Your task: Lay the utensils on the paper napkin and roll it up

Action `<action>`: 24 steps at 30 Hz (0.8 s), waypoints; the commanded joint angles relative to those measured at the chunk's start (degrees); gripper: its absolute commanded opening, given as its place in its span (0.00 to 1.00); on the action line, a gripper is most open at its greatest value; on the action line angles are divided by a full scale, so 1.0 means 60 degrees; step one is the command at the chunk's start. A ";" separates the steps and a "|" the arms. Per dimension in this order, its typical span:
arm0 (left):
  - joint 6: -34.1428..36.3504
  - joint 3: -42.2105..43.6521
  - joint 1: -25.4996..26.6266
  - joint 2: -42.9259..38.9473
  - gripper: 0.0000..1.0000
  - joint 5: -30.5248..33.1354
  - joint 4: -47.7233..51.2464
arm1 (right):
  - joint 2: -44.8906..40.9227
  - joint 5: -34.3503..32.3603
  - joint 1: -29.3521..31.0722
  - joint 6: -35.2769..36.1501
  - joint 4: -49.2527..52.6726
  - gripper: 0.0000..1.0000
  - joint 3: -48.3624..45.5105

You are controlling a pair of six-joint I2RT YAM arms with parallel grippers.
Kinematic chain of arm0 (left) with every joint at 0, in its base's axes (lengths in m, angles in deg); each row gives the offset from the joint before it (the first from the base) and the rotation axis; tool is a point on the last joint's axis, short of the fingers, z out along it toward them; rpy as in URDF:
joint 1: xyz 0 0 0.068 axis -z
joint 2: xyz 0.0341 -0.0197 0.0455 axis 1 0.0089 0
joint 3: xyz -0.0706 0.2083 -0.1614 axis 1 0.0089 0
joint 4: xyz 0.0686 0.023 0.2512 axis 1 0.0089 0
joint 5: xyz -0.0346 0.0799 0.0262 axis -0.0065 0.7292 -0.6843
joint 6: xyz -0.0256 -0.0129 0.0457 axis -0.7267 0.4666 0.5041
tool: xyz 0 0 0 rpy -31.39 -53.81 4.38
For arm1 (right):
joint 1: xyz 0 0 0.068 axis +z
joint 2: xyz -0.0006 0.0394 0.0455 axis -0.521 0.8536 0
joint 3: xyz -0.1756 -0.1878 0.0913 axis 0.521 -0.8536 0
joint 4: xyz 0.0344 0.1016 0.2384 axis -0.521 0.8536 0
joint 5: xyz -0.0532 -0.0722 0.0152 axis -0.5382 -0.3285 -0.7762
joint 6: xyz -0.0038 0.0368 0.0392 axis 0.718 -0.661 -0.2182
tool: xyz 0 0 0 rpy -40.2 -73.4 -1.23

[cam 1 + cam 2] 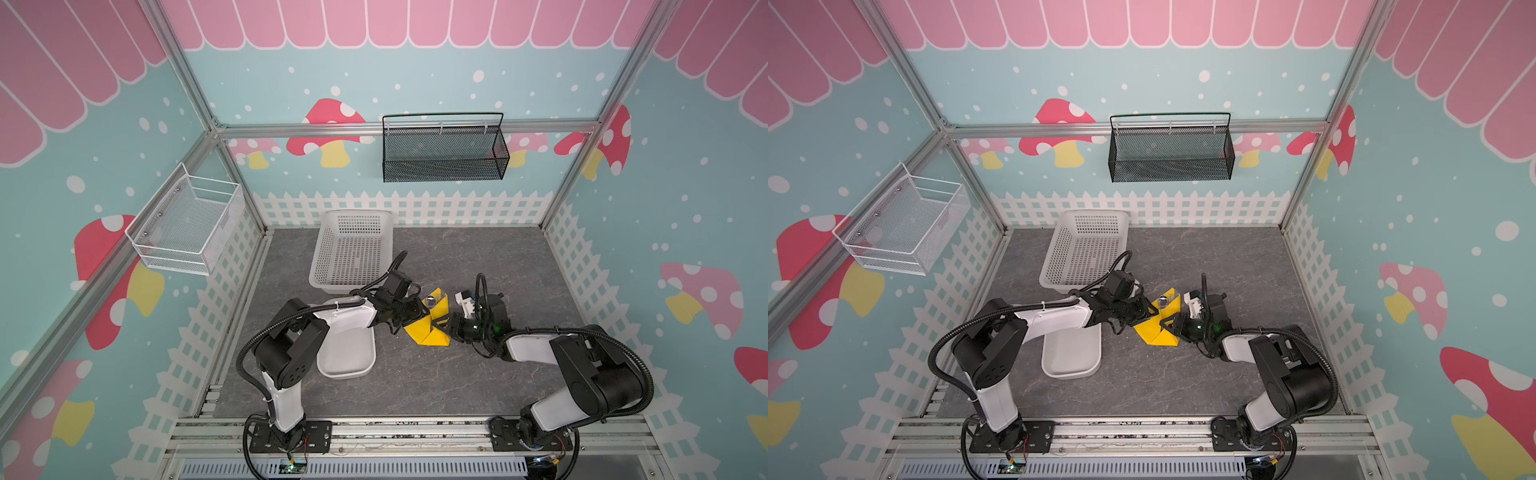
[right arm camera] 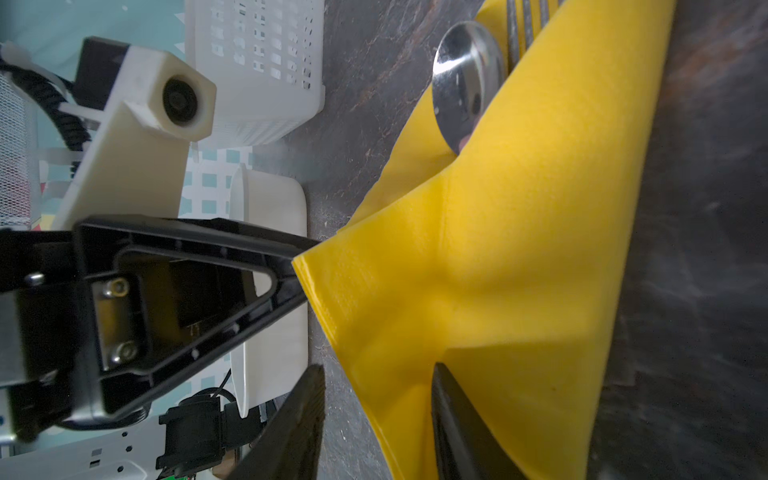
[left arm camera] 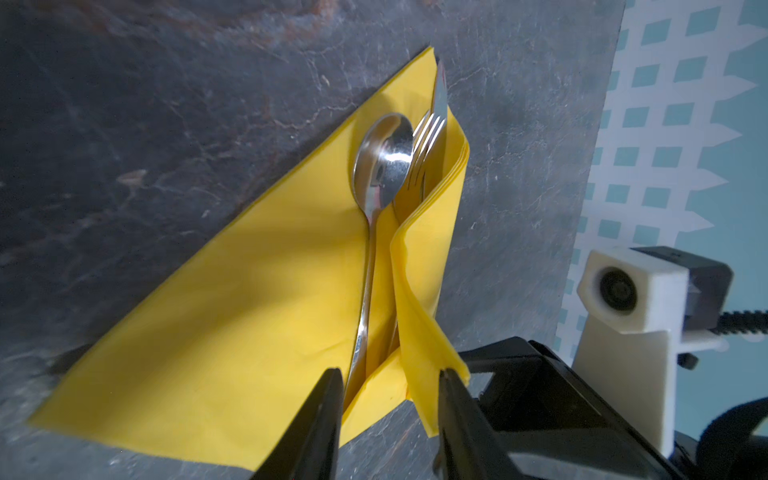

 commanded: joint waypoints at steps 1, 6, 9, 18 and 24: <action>-0.0516 0.0279 -0.0073 -0.0054 0.47 -0.0229 -0.0839 | 0.0142 0.0066 0.0045 0.0082 -0.0127 0.44 0.0106; -0.0658 0.0288 -0.0081 0.0008 0.52 -0.0346 -0.1089 | 0.0142 0.0104 0.0045 0.0081 -0.0125 0.44 0.0110; -0.0748 0.0307 -0.0087 0.0005 0.54 -0.0355 -0.1216 | 0.0143 0.0098 0.0045 0.0077 -0.0113 0.44 0.0108; -0.0789 0.0190 -0.0117 0.0128 0.63 -0.0445 -0.1073 | 0.0124 0.0112 0.0041 0.0050 -0.0113 0.44 0.0107; -0.0900 0.0004 -0.0117 0.0490 0.58 -0.0695 -0.1219 | 0.0080 0.0108 0.0045 0.0036 -0.0081 0.44 0.0118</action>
